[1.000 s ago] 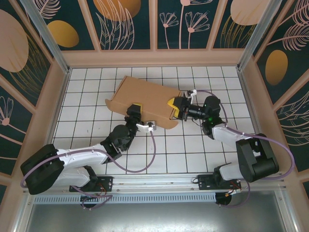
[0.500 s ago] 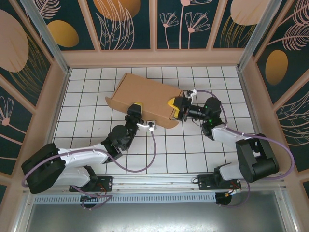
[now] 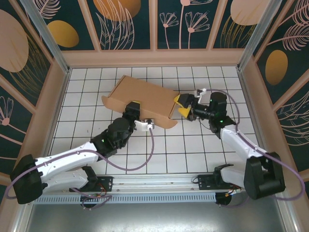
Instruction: Fold the paper box
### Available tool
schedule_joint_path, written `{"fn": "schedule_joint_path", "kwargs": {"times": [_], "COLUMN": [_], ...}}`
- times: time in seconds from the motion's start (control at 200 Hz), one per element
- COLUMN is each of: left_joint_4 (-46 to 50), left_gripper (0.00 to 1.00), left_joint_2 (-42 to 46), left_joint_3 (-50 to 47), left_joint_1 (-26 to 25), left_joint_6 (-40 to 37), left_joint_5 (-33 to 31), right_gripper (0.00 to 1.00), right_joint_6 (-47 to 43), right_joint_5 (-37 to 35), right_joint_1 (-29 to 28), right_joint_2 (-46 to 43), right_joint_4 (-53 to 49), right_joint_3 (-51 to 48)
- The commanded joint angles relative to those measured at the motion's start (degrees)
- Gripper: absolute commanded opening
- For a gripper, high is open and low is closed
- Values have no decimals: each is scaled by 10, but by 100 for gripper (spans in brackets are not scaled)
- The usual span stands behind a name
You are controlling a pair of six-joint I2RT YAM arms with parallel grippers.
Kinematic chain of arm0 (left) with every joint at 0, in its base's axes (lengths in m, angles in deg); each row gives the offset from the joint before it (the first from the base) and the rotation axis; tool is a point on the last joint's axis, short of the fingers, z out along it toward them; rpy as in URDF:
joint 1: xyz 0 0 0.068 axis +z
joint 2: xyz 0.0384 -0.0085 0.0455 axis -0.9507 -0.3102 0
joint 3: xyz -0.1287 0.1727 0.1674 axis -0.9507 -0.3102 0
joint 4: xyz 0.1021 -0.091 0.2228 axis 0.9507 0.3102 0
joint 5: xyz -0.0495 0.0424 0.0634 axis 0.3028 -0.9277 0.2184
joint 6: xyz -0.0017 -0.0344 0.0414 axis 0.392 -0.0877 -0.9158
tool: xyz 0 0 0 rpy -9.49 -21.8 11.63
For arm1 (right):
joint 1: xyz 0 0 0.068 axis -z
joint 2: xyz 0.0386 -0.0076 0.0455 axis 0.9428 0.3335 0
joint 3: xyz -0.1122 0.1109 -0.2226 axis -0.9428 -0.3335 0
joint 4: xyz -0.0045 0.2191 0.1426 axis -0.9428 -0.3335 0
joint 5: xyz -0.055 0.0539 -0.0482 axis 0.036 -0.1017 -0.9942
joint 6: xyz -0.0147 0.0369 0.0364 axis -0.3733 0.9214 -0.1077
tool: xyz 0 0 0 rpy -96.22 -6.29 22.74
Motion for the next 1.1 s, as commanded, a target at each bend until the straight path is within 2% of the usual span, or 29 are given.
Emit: {"fn": "schedule_joint_path", "kwargs": {"times": [0.0, 0.065, 0.165, 0.225, 0.285, 0.35, 0.42, 0.485, 0.54, 0.586, 0.681, 0.791, 0.896, 0.996, 1.096], "left_joint_4": [312, 461, 637, 710, 752, 776, 793, 803, 806, 807, 808, 809, 808, 807, 801], "left_gripper": [36, 35, 35, 36, 41, 44, 42, 38, 36, 35, 36, 37, 38, 40, 42], "left_joint_2": [-23, -69, -138, -171, -193, -201, -214, -227, -236, -242, -252, -265, -276, -289, -312], "left_joint_3": [131, 222, 337, 389, 422, 433, 439, 447, 456, 464, 478, 487, 490, 495, 499], "left_joint_1": [-7, -9, -16, -25, -32, -41, -42, -42, -42, -42, -42, -42, -42, -42, -42], "left_joint_6": [182, 268, 364, 405, 433, 439, 443, 442, 439, 436, 431, 429, 424, 422, 424], "left_joint_5": [1, 15, 55, 72, 84, 109, 139, 154, 163, 171, 186, 202, 214, 226, 241], "right_gripper": [99, 98, 93, 91, 88, 86, 81, 76, 74, 72, 67, 52, 27, 18, 11], "right_joint_6": [-156, -196, -244, -269, -291, -302, -287, -261, -249, -248, -293, -361, -371, -376, -417], "right_joint_5": [-139, -123, -99, -105, -126, -168, -253, -258, -220, -157, -56, -18, 26, 77, 97], "right_joint_1": [43, 63, 54, 51, 52, 53, 55, 56, 54, 49, 5, -62, -94, -110, -136], "right_joint_2": [-52, -71, -56, -35, -16, -1, -7, -13, 16, 66, 182, 293, 360, 394, 429], "right_joint_4": [-227, -228, -227, -234, -241, -243, -226, -155, -123, -112, -146, -195, -191, -171, -209], "right_joint_3": [41, 43, 67, 89, 109, 129, 132, 102, 103, 119, 178, 232, 249, 246, 269]}}
